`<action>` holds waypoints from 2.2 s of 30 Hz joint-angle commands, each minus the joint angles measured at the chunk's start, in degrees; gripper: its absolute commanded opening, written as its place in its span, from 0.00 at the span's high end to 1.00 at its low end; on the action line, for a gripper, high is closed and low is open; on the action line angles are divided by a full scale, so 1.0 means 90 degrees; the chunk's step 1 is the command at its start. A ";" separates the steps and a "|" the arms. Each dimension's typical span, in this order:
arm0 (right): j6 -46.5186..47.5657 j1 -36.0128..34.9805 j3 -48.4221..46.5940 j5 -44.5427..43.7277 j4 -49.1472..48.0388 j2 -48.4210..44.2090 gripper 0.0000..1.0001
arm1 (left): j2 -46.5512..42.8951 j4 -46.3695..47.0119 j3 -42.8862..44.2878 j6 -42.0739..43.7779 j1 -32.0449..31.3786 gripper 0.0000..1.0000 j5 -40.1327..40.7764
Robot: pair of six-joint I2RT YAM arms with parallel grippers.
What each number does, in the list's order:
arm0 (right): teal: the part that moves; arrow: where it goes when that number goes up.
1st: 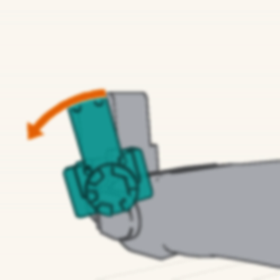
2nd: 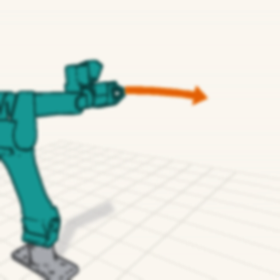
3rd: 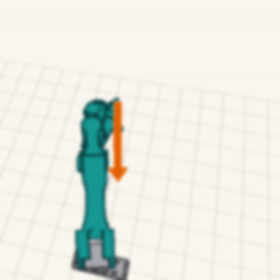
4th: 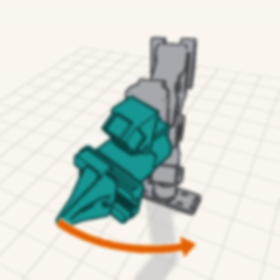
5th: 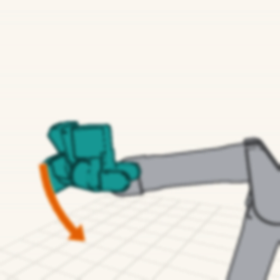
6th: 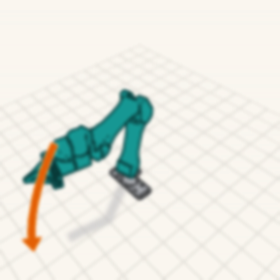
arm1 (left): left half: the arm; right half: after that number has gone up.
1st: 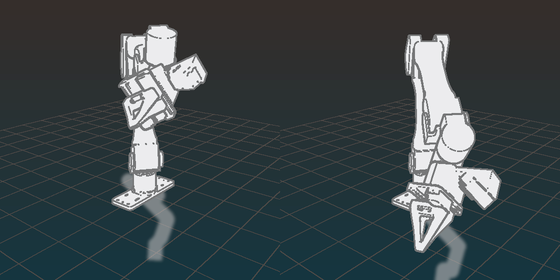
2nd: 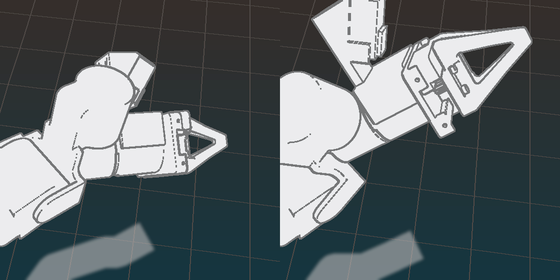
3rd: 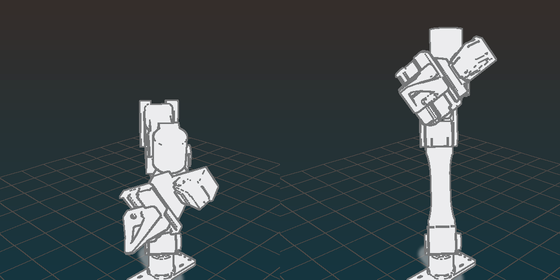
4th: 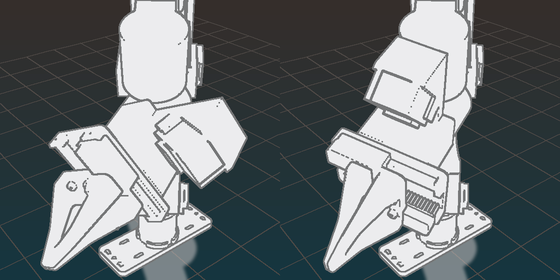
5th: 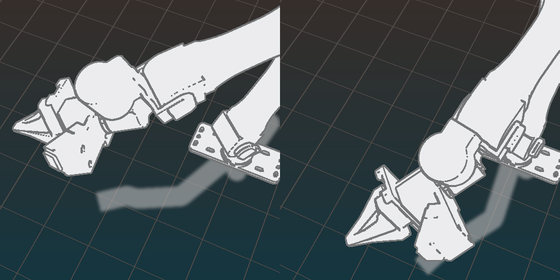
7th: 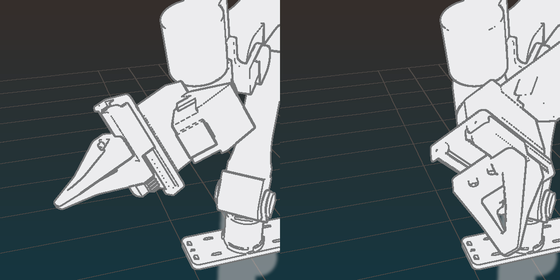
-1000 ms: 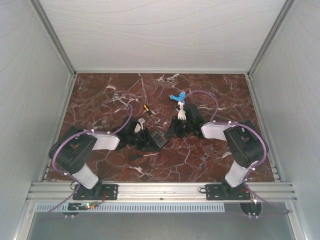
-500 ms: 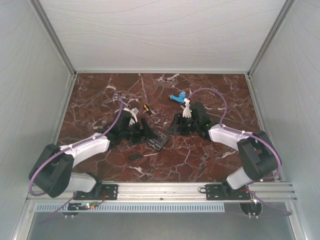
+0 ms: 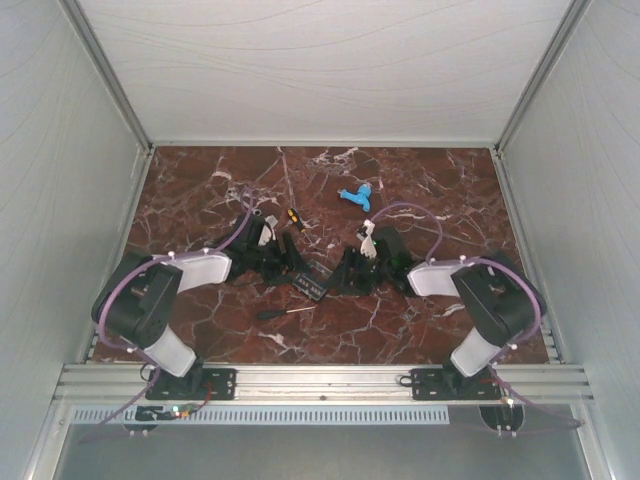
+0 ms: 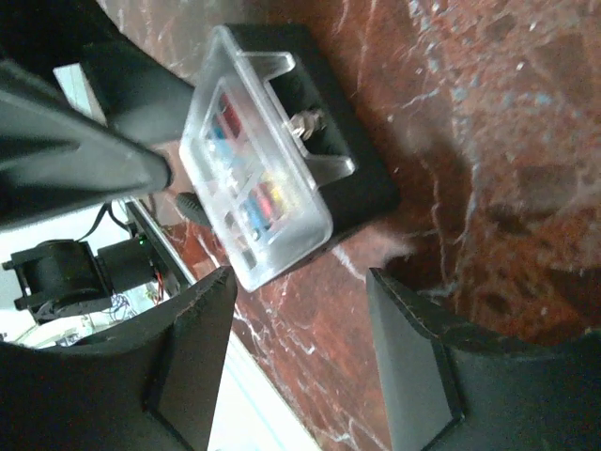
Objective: Snap on the fuse box
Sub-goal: Close the fuse box cover on the fuse box base.
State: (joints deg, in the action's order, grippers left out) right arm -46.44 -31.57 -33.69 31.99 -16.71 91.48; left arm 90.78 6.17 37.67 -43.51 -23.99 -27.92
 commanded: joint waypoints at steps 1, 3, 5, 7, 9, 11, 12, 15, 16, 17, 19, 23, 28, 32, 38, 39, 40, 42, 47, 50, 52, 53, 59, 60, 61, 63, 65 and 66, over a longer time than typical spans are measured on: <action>-0.0262 -0.0013 -0.0413 0.0190 -0.0682 0.0593 0.45 | 0.0159 0.0662 0.0138 -0.0146 0.0019 0.26 -0.0737; -0.0190 0.0046 -0.0625 0.0218 -0.0664 0.0787 0.43 | 0.0142 0.0806 0.0005 -0.0248 0.0016 0.26 -0.0853; -0.0026 0.0134 -0.0980 0.0265 -0.0443 0.0997 0.43 | 0.0087 0.0993 -0.0106 -0.0334 0.0004 0.26 -0.0947; 0.0133 0.0229 -0.1307 0.0294 -0.0274 0.1152 0.42 | 0.0074 0.1158 -0.0210 -0.0432 0.0009 0.27 -0.1011; 0.0307 0.0320 -0.1584 0.0213 -0.0076 0.1200 0.40 | 0.0095 0.1311 -0.0278 -0.0540 -0.0006 0.27 -0.1056; 0.0530 0.0414 -0.1755 0.0064 0.0190 0.1162 0.38 | 0.0143 0.1426 -0.0336 -0.0678 -0.0028 0.27 -0.1068; 0.0623 0.0472 -0.1759 -0.0055 0.0312 0.1075 0.37 | 0.0159 0.1491 -0.0362 -0.0743 -0.0050 0.27 -0.1059; 0.0792 0.0701 -0.1521 -0.0336 0.0510 0.0722 0.32 | 0.0158 0.1720 -0.0493 -0.0973 -0.0137 0.27 -0.0976; 0.0789 0.0841 -0.1352 -0.0365 0.0510 0.0577 0.31 | 0.0166 0.1785 -0.0511 -0.1035 -0.0189 0.28 -0.0914; 0.0794 0.0950 -0.1179 -0.0370 0.0493 0.0438 0.30 | 0.0172 0.1845 -0.0535 -0.1111 -0.0255 0.28 -0.0837; 0.0801 0.1145 -0.0842 -0.0384 0.0480 0.0142 0.30 | 0.0202 0.1972 -0.0545 -0.1252 -0.0466 0.28 -0.0665; 0.0806 0.1300 -0.0200 -0.0497 0.0525 -0.0483 0.29 | 0.0463 0.2182 -0.0404 -0.1564 -0.0883 0.28 -0.0393; 0.0717 0.1301 0.0344 -0.0653 0.0575 -0.1234 0.28 | 0.0892 0.2533 -0.0005 -0.1745 -0.1389 0.28 -0.0128; 0.0589 0.1300 0.0663 -0.0768 0.0520 -0.1648 0.28 | 0.1408 0.2392 0.0629 -0.1439 -0.1882 0.28 -0.0017; 0.0520 0.1300 0.0945 -0.0840 0.0556 -0.2057 0.28 | 0.1093 0.2728 0.0421 -0.1236 -0.2129 0.27 -0.0041; 0.0513 0.1306 0.0972 -0.0836 0.0543 -0.2108 0.27 | 0.0924 0.2681 0.0323 -0.1166 -0.2130 0.27 0.0013; 0.0506 0.1294 0.0986 -0.0827 0.0534 -0.2130 0.27 | 0.0717 0.2594 0.0216 -0.1087 -0.2127 0.27 0.0078; 0.0471 0.1264 0.0999 -0.0789 0.0480 -0.2120 0.27 | 0.0318 0.2325 0.0065 -0.0921 -0.2114 0.28 0.0239; 0.0325 0.0927 0.0918 -0.0821 0.0101 -0.1770 0.29 | -0.0545 0.1301 -0.0046 -0.0336 -0.1726 0.34 0.0746; 0.0238 0.0801 0.0787 -0.0899 -0.0146 -0.1453 0.29 | -0.0681 0.0699 0.0063 -0.0001 -0.1257 0.36 0.1047; 0.0169 0.0777 0.0692 -0.0935 -0.0279 -0.1267 0.30 | -0.0542 0.0481 0.0283 0.0242 -0.1030 0.34 0.1158; 0.0153 0.0764 0.0629 -0.0961 -0.0321 -0.1135 0.30 | -0.0415 0.0444 0.0390 0.0354 -0.0961 0.33 0.1157; 0.0099 0.0755 0.0370 -0.0881 -0.0469 -0.0645 0.33 | 0.0556 0.0463 0.1174 0.0730 -0.0841 0.33 0.0494; 0.0098 0.0752 0.0345 -0.0859 -0.0481 -0.0578 0.34 | 0.0694 0.0557 0.1223 0.0738 -0.0841 0.34 0.0347; 0.0101 0.0756 0.0328 -0.0842 -0.0506 -0.0525 0.35 | 0.0808 0.0645 0.1267 0.0728 -0.0838 0.35 0.0186; 0.0101 0.0754 0.0277 -0.0771 -0.0551 -0.0402 0.37 | 0.1038 0.0692 0.1390 0.0723 -0.0836 0.37 -0.0076; 0.0101 0.0754 0.0235 -0.0711 -0.0556 -0.0279 0.39 | 0.1266 0.0647 0.1468 0.0731 -0.0840 0.41 -0.0216; 0.0101 0.0759 0.0229 -0.0674 -0.0558 -0.0228 0.41 | 0.1337 0.0629 0.1486 0.0732 -0.0841 0.43 -0.0293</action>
State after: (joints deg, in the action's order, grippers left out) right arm -45.43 -24.40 -30.13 25.12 -18.92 87.61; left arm 99.92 10.31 48.07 -38.83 -31.44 -25.61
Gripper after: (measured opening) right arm 0.615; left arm 0.599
